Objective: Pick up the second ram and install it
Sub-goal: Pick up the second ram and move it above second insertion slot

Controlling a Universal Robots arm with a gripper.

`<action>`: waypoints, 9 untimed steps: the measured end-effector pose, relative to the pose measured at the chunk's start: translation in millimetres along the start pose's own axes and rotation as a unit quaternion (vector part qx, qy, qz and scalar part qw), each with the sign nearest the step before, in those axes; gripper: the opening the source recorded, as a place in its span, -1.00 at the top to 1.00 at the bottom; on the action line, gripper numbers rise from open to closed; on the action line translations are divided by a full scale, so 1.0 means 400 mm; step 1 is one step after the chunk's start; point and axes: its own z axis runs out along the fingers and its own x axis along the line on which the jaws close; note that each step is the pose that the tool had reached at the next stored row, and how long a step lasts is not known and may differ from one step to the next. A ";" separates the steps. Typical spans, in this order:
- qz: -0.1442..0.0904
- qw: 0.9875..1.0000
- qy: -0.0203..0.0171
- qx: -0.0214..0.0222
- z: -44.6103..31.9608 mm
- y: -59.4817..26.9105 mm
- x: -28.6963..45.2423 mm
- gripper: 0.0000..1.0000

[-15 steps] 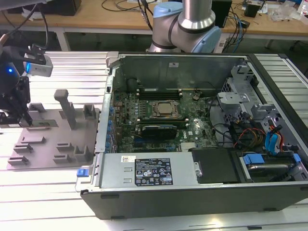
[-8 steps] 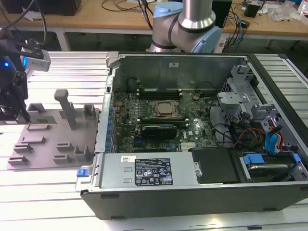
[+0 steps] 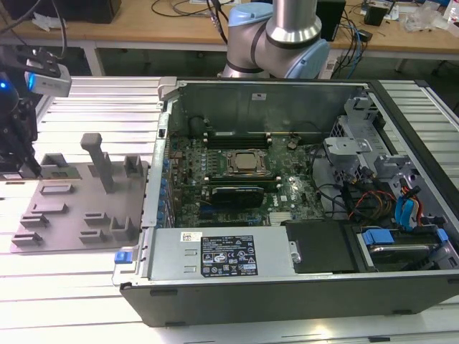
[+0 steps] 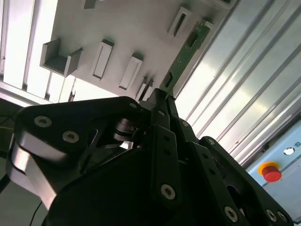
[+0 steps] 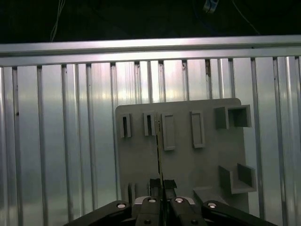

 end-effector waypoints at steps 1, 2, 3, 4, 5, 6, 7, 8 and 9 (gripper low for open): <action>0.000 1.000 0.000 0.000 -0.008 0.000 0.000 0.78; 0.000 1.000 0.000 0.000 -0.015 0.001 0.000 0.78; 0.000 1.000 0.000 0.000 -0.024 0.001 -0.001 0.78; 0.000 1.000 0.000 0.000 -0.036 0.001 -0.001 0.78; 0.000 1.000 0.000 0.000 -0.044 0.002 -0.001 0.78; 0.000 1.000 0.000 0.000 -0.052 0.002 -0.002 0.78; 0.000 1.000 0.000 0.000 -0.058 0.002 -0.002 0.78; 0.000 1.000 0.000 0.000 -0.063 0.002 -0.002 0.78; 0.000 1.000 0.000 0.000 -0.074 0.003 -0.002 0.78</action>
